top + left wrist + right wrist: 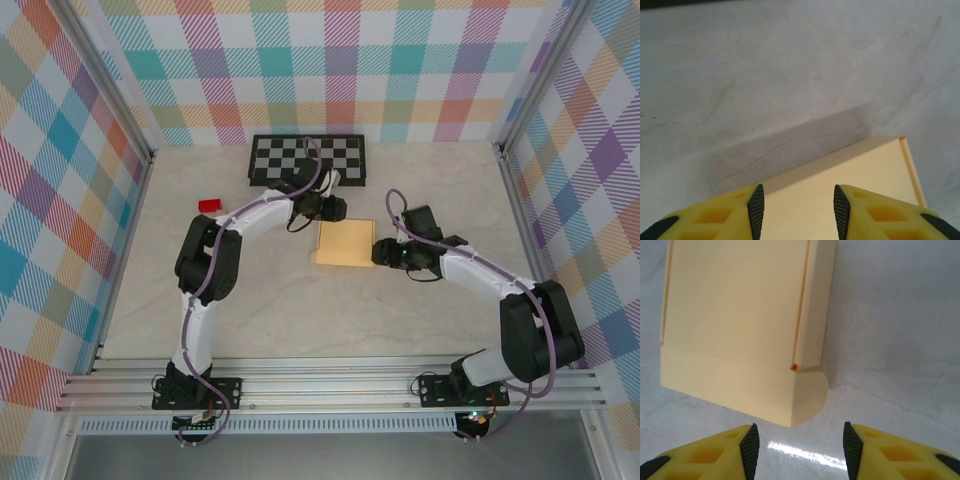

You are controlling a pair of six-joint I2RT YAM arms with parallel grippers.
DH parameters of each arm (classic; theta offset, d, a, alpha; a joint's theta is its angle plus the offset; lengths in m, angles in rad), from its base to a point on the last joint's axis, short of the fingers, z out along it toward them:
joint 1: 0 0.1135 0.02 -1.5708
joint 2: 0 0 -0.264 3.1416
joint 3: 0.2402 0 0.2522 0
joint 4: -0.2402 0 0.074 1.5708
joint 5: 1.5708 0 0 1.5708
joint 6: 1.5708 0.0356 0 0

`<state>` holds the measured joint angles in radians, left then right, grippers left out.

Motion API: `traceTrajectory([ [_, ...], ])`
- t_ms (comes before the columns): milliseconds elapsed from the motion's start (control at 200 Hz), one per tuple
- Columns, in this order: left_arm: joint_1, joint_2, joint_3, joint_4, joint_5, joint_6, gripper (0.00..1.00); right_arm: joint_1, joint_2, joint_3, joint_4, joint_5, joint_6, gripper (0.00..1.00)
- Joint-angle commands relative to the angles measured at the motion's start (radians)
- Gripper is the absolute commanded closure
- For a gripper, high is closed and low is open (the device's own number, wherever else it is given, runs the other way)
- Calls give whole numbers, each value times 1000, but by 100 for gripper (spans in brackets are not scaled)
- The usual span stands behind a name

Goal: Fold the paper box

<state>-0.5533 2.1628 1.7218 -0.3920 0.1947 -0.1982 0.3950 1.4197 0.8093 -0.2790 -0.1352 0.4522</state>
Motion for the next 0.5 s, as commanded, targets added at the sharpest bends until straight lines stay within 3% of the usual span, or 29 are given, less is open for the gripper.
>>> traceTrajectory([
  [0,-7,31,53,-84,9,43,56,11,-46,-25,-20,-47,71,49],
  [270,-2,72,63,-138,-63,15,56,46,-46,-23,-52,-61,87,49],
  [495,16,64,13,-151,-116,-33,56,77,-38,-58,11,-103,229,48],
])
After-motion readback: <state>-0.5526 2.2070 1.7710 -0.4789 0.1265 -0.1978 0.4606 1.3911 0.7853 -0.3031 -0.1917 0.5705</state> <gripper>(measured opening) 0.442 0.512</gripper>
